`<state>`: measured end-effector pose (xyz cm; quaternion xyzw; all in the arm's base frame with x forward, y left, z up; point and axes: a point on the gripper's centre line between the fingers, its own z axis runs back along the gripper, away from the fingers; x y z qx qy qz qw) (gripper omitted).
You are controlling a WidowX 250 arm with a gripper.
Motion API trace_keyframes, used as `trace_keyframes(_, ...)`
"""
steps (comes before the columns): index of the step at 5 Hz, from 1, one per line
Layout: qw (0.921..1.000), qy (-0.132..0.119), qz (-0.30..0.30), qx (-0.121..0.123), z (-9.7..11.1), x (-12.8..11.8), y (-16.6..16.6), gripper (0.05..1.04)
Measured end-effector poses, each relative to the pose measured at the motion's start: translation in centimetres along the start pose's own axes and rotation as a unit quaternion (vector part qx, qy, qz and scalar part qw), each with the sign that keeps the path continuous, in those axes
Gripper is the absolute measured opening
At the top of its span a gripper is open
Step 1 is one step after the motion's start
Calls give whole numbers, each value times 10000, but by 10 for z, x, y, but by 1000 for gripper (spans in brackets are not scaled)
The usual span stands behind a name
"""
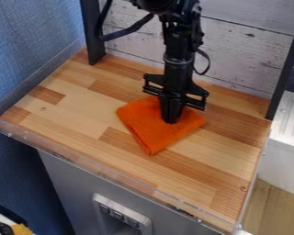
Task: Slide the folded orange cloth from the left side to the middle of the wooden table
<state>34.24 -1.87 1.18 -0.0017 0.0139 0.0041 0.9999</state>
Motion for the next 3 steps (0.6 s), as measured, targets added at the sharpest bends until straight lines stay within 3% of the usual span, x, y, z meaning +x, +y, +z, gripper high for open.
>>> trace_keyframes(3,9999,-106,59,-12,-1,-2,-8,59)
